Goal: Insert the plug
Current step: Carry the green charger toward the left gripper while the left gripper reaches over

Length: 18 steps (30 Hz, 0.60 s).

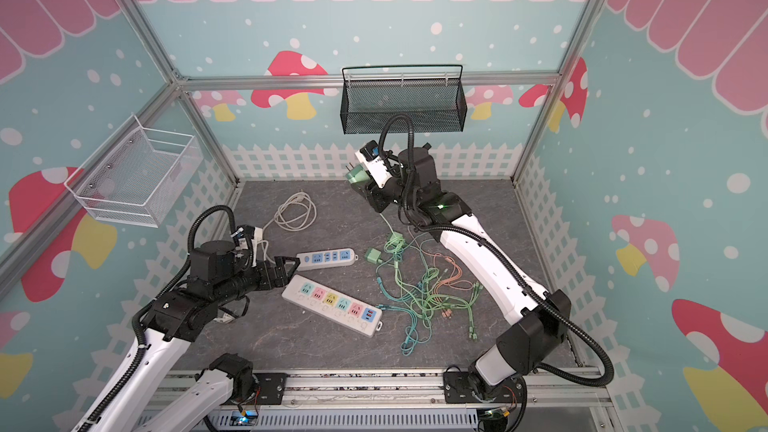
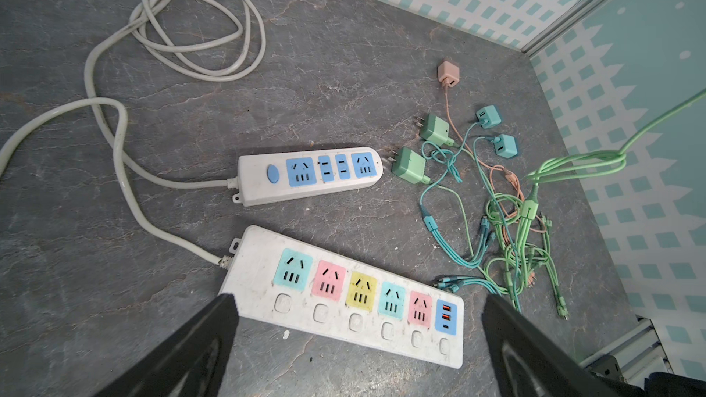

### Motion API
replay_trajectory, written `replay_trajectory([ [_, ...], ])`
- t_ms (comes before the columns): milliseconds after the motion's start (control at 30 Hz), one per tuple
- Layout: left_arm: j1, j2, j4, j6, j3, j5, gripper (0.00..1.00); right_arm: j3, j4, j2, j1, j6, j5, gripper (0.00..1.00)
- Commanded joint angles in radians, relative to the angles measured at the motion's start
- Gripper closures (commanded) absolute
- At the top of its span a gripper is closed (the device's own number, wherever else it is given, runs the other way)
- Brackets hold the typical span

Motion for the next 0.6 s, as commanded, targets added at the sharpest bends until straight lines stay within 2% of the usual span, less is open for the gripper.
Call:
replay_trajectory([
  [0,-0.003,0.020,0.020,-0.009,0.014,0.031,0.00,0.017,0.034,-0.040,0.009,-0.040,-0.023,0.72],
  [267,-0.003,0.043,0.046,-0.028,0.031,0.061,0.00,0.020,0.033,-0.045,0.009,-0.076,-0.052,0.73],
  [567,-0.003,0.065,0.084,-0.037,0.082,0.199,0.01,-0.259,0.148,-0.084,0.014,-0.061,-0.078,0.74],
])
